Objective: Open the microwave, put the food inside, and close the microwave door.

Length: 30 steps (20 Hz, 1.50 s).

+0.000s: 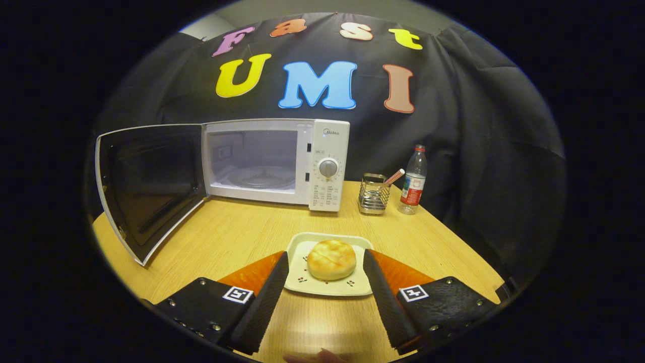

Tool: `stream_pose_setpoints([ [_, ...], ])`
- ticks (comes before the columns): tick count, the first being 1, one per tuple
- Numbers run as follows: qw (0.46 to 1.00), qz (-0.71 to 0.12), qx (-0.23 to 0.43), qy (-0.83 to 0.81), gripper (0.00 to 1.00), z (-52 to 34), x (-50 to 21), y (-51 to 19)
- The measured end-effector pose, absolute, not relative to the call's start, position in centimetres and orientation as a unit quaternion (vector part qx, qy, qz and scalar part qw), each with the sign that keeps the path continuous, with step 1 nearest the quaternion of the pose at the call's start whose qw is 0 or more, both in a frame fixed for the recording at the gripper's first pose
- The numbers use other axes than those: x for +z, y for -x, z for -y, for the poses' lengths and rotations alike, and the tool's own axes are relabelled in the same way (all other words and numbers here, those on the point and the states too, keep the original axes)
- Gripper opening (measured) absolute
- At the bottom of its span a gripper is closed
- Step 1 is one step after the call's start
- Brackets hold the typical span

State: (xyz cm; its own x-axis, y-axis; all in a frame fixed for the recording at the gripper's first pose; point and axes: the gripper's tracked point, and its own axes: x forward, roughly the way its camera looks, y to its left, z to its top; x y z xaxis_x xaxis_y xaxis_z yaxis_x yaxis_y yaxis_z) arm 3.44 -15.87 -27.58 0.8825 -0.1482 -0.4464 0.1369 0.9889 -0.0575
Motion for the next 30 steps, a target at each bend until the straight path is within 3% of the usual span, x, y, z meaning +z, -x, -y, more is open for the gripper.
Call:
stream_pose_setpoints([
  [4,0.957,-0.283,-0.05,-0.047,0.9,16.2,-30.5,-6.0],
  [7,0.946,-0.304,-0.087,-0.071,0.92,18.0,-32.1,-7.5],
  [8,0.942,-0.312,-0.094,-0.075,0.97,18.3,-32.5,-7.8],
  [14,0.935,-0.338,-0.093,-0.06,0.99,17.6,-35.1,-8.9],
  [16,0.936,-0.333,-0.095,-0.056,0.97,17.5,-34.8,-8.7],
  [18,0.937,-0.331,-0.094,-0.051,0.88,17.4,-35.1,-8.9],
  [23,0.955,-0.282,-0.089,-0.023,0.76,16.4,-33.3,-9.2],
  [30,0.969,-0.226,0.024,-0.098,0.76,6.7,-27.7,-10.6],
])
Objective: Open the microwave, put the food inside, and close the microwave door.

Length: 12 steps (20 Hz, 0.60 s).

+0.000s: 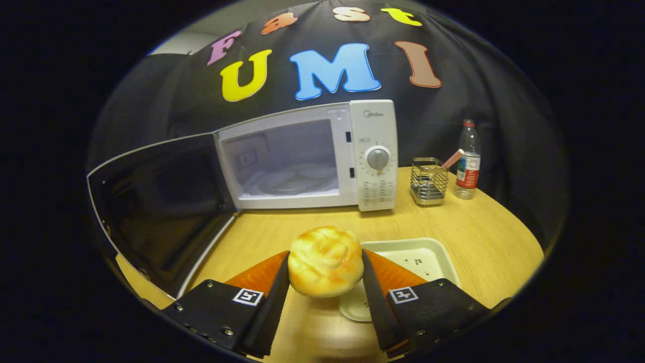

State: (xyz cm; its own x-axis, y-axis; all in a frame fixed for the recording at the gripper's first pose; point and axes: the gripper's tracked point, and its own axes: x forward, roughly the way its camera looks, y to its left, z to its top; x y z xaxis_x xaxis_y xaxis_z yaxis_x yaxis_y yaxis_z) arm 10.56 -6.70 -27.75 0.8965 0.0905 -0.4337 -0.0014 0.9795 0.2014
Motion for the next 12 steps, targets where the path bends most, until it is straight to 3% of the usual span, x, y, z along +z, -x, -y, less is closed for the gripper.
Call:
stream_pose_setpoints([
  [12,0.965,-0.198,0.073,-0.154,0.76,-2.8,-25.4,-20.8],
])
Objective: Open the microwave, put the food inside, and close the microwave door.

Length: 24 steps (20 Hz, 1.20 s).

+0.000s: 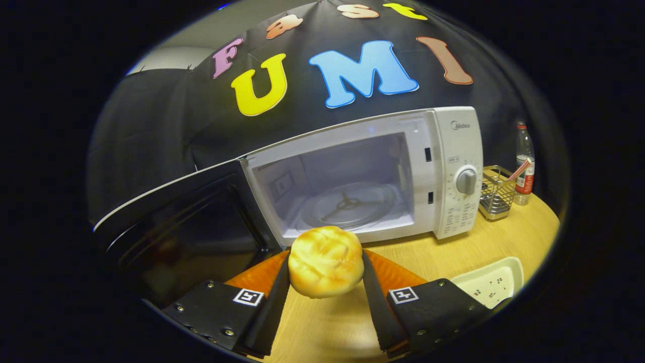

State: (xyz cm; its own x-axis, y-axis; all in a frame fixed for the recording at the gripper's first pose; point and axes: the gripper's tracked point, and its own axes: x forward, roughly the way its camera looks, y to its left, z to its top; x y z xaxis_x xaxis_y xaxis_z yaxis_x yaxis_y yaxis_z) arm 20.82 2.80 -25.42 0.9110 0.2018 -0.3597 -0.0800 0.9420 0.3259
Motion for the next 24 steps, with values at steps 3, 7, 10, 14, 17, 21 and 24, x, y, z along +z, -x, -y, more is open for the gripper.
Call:
stream_pose_setpoints([
  [3,0.962,-0.183,0.078,-0.188,0.75,-4.5,-25.0,-23.2],
  [7,0.962,-0.173,0.06,-0.204,0.76,-4.8,-24.8,-25.8],
  [10,0.963,-0.169,0.053,-0.203,0.75,-4.1,-24.8,-27.9],
  [14,0.964,-0.172,0.028,-0.198,0.75,-2.7,-26.0,-31.7],
  [17,0.958,-0.192,0.018,-0.213,0.75,-2.9,-28.0,-34.8],
  [21,0.956,-0.197,-0.001,-0.217,0.75,-3.2,-30.2,-37.9],
  [24,0.957,-0.194,-0.009,-0.216,0.75,-2.9,-30.9,-39.3],
])
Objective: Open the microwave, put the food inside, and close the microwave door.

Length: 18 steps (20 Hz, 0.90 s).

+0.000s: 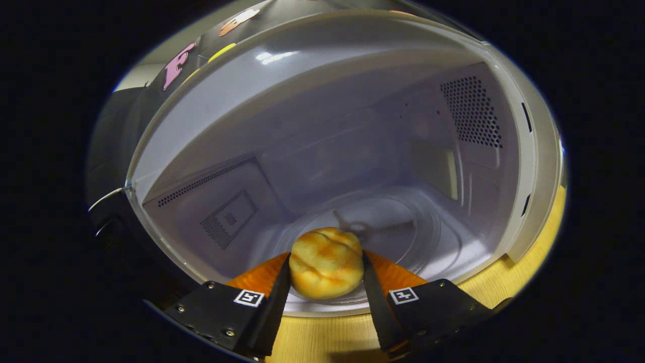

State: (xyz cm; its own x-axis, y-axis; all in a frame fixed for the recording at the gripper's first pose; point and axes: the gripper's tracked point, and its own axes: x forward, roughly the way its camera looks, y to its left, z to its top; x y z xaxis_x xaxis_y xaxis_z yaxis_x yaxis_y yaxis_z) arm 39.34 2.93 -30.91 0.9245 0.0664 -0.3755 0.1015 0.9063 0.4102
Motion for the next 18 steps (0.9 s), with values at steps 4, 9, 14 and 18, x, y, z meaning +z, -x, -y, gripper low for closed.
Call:
stream_pose_setpoints([
  [4,0.964,-0.176,-0.01,-0.198,0.81,-3.1,-31.0,-39.9],
  [9,0.973,-0.176,-0.032,-0.148,0.99,-2.3,-31.1,-39.0],
  [14,0.971,-0.175,0.006,-0.16,0.99,-3.5,-28.6,-34.7],
  [18,0.98,-0.151,0.05,-0.117,0.99,-4.3,-24.2,-29.3],
])
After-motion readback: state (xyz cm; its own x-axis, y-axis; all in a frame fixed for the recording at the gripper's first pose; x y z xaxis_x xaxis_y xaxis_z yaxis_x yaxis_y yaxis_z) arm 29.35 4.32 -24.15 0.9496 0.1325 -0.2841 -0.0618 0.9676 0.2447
